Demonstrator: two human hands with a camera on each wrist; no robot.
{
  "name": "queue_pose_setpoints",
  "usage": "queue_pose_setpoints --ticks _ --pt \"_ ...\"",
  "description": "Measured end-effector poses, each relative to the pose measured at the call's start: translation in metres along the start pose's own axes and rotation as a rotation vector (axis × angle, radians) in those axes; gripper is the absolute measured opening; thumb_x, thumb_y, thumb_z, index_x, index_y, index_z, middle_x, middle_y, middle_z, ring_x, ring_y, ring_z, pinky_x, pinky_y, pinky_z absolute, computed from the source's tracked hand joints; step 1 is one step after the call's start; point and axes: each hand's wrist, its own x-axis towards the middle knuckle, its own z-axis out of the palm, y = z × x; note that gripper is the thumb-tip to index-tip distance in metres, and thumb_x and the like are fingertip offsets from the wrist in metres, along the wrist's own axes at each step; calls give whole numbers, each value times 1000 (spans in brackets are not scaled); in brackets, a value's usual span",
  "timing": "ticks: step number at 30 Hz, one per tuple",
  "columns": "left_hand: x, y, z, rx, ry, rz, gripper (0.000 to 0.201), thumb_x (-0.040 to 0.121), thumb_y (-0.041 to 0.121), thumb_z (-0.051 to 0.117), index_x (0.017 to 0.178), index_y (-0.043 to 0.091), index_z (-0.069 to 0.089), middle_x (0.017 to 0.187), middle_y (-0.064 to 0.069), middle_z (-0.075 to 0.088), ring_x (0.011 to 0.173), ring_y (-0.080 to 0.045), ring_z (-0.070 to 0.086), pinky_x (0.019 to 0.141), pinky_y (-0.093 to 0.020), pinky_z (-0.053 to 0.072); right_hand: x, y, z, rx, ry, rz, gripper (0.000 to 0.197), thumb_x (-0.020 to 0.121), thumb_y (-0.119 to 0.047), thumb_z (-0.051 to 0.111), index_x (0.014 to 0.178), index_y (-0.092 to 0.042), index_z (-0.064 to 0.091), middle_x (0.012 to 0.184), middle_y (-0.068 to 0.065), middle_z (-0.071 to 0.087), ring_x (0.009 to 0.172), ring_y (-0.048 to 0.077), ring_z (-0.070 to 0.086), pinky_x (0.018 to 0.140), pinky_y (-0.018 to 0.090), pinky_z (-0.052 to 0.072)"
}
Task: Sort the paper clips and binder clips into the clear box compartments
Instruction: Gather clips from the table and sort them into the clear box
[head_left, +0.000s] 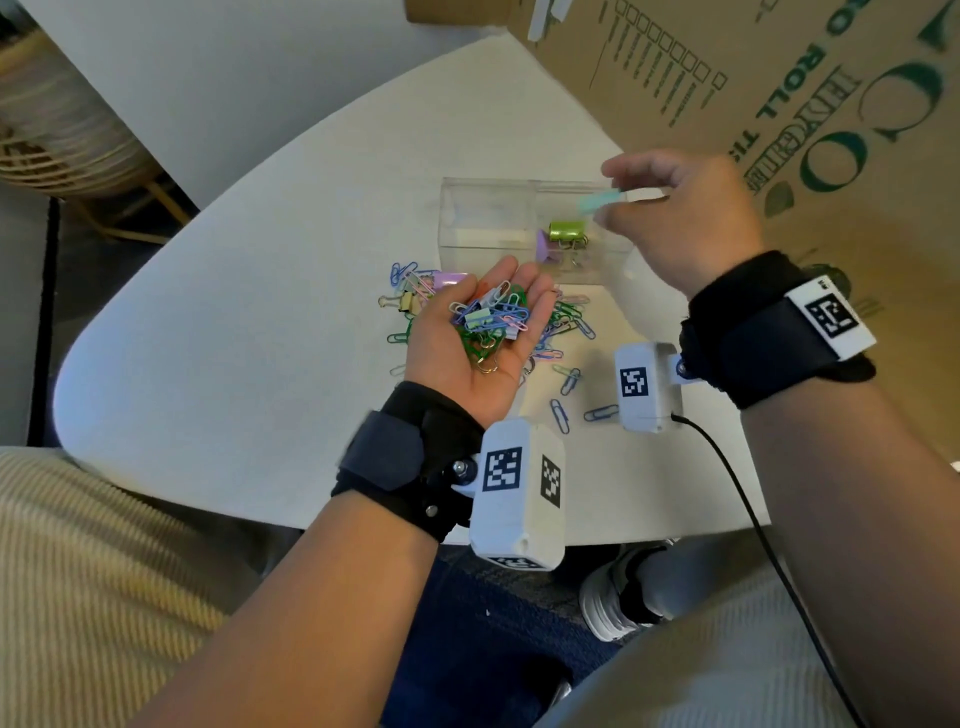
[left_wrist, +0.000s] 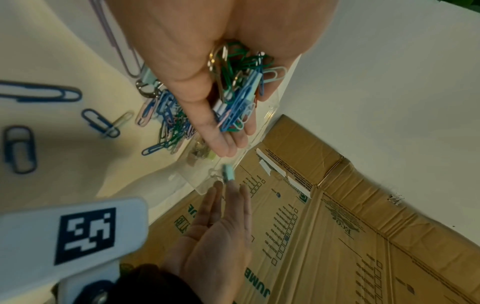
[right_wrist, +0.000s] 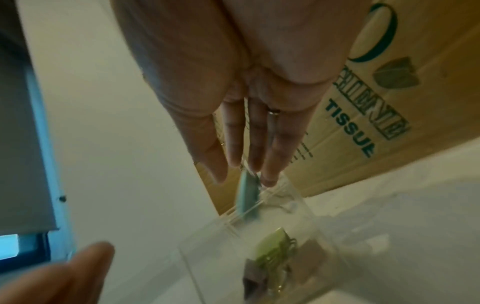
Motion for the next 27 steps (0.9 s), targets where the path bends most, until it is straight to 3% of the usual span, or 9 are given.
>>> queue_pose_setpoints --ticks 2,4,9,13,16,18,21,23,27 --pt "-1 0 1 -14 -6 12 35 98 22 39 104 -3 62 92 -21 70 94 -34 64 83 -44 55 -2 -4 1 -124 -47 -40 36 82 -21 71 117 -28 66 110 -11 63 92 9 60 81 21 47" --pt "-1 0 3 -31 -8 29 35 97 21 39 103 -4 62 93 -21 69 97 -36 62 84 -44 52 -6 -14 2 -169 -49 -128 30 82 -24 70 111 -30 68 108 -10 64 90 11 61 81 24 48" --pt "-3 1 6 -22 -16 55 34 97 20 39 108 -4 61 95 -21 69 93 -34 64 85 -44 54 -26 -42 6 -229 -294 -255 6 81 -25 70 85 -25 75 69 -15 66 54 -9 53 54 3 35" --pt "-3 0 5 17 -30 77 40 98 22 36 122 -2 57 102 -19 67 96 -30 63 89 -40 52 -36 -49 10 -387 -410 -279 5 77 -29 73 78 -24 75 51 -29 59 54 -17 51 49 5 35" --pt "-2 1 2 7 -38 84 42 97 23 34 126 -1 54 97 -20 65 84 -30 66 72 -33 55 -41 -54 11 -449 -508 -305 10 72 -28 78 81 -25 73 53 -48 47 59 -14 52 52 8 36" --pt "-2 2 2 -1 -47 88 40 97 24 34 115 -1 60 91 -19 66 78 -29 66 65 -33 56 -43 -55 14 -506 -542 -315 19 70 -29 79 87 -27 72 59 -53 45 63 -3 52 59 19 40" --pt "-3 2 4 -23 -44 92 36 98 25 34 91 2 62 78 -16 65 71 -27 66 57 -30 56 -46 -54 22 -517 -518 -334 28 67 -31 79 93 -31 69 73 -26 63 71 7 54 69 31 49" --pt "-3 2 4 -7 -41 98 34 98 25 34 89 4 59 79 -15 62 72 -25 64 60 -27 56 -47 -54 23 -466 -511 -344 32 66 -29 79 96 -32 67 77 -10 64 71 9 55 70 34 51" --pt "-2 2 5 9 -8 97 31 98 22 36 85 5 58 77 -11 59 71 -21 61 64 -26 50 -47 -56 22 -373 -489 -343 28 71 -37 78 96 -34 67 75 -10 63 69 3 56 70 30 50"
